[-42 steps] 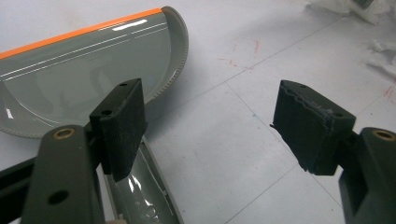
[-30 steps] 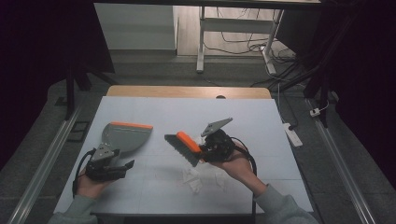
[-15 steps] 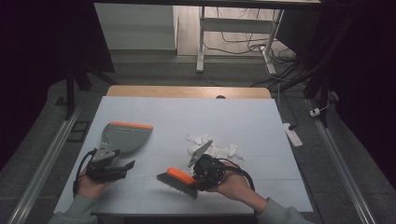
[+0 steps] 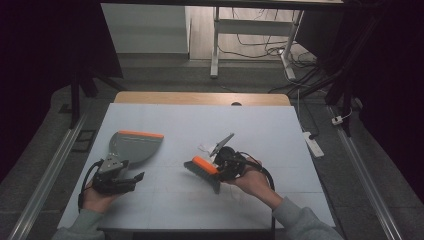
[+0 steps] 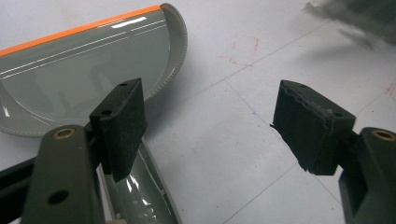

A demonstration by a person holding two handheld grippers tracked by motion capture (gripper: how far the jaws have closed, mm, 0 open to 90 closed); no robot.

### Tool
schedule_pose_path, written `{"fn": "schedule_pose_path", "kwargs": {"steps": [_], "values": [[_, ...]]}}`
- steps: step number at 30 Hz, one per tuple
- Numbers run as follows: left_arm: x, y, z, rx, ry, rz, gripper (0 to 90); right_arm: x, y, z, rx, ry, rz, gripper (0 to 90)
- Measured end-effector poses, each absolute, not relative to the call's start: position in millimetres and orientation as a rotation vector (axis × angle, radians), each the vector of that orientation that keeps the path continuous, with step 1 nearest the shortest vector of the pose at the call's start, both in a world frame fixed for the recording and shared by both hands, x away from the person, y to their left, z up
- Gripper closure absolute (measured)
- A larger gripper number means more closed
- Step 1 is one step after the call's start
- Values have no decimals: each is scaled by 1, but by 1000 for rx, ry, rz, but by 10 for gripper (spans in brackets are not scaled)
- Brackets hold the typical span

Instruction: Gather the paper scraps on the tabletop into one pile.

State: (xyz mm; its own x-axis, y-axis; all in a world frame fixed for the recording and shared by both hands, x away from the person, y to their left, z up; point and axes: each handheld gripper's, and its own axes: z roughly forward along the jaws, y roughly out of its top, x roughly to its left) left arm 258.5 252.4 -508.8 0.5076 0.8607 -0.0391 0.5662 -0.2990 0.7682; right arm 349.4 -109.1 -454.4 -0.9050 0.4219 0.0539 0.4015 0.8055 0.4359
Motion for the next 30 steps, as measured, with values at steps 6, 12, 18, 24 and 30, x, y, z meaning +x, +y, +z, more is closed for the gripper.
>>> {"fn": "schedule_pose_path", "kwargs": {"steps": [6,12,18,24,30], "values": [[259,253,-509,1999,1172,499,262,355,-122,-431,696,2863,804,701],[259,252,-508,2002,1164,503,262,355,-125,-400,689,2793,887,701],[259,252,-509,2000,1167,501,263,377,-124,-402,780,2738,948,701],[260,253,-509,2000,1169,502,262,417,-103,-421,892,2706,1041,701],[260,253,-510,2007,1168,503,263,451,-79,-448,1032,2670,1146,701]]}}
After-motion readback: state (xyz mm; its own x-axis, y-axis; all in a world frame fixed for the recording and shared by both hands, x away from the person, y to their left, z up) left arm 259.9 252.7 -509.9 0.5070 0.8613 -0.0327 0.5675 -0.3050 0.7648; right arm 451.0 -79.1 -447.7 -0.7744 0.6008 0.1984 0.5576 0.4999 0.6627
